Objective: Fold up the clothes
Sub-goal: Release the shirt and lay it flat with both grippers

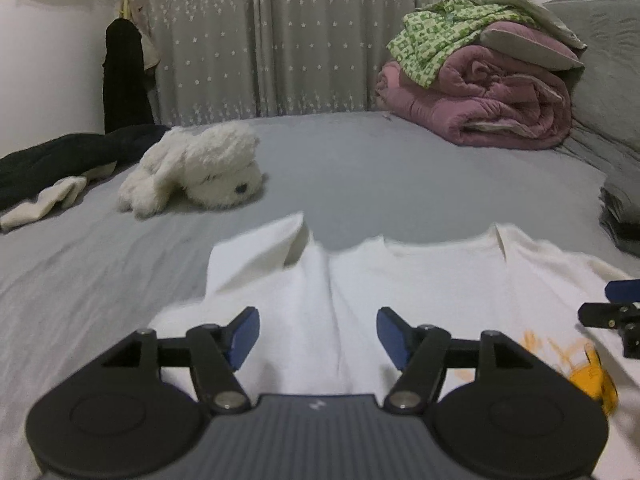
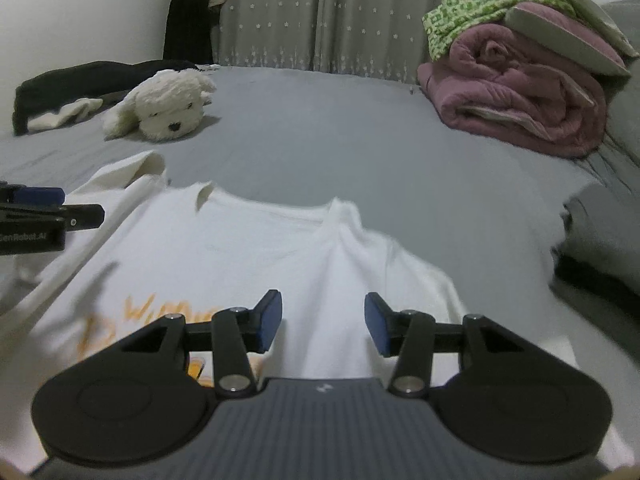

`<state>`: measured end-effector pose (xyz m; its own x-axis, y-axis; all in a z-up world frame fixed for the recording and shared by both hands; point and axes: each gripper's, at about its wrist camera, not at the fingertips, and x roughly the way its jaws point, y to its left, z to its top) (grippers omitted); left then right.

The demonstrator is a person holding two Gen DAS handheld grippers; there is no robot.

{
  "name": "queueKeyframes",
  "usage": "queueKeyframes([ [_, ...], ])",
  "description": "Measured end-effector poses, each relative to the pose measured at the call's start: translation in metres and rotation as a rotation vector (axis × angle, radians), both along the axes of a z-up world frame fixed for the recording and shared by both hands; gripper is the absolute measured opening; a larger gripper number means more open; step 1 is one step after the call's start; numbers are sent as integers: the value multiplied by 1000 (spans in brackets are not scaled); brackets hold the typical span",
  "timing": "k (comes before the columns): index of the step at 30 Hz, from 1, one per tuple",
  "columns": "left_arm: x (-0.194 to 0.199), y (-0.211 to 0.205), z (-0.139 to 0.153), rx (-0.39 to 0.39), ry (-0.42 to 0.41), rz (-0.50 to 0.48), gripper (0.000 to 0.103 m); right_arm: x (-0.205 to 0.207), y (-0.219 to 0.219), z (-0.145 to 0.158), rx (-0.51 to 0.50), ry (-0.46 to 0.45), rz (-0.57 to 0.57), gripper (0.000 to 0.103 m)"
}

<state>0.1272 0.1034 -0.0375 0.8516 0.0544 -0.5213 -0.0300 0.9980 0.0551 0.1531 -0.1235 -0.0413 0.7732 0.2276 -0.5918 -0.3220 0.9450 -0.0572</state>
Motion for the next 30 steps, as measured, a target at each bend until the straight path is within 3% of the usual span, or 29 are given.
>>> queueKeyframes([
  [9,-66,11,-26,-5,61,17,66,-64,-17,-14,13,65,-12,50],
  [17,-110,20,-28,-27,80,28,72,-118,-38,-18,32,88,-14,54],
  [23,-153,26,-29,0,104,-17,73,-152,-53,-18,44,125,4,55],
  [30,-198,39,-27,-38,144,-62,76,-188,-66,-16,47,164,19,58],
])
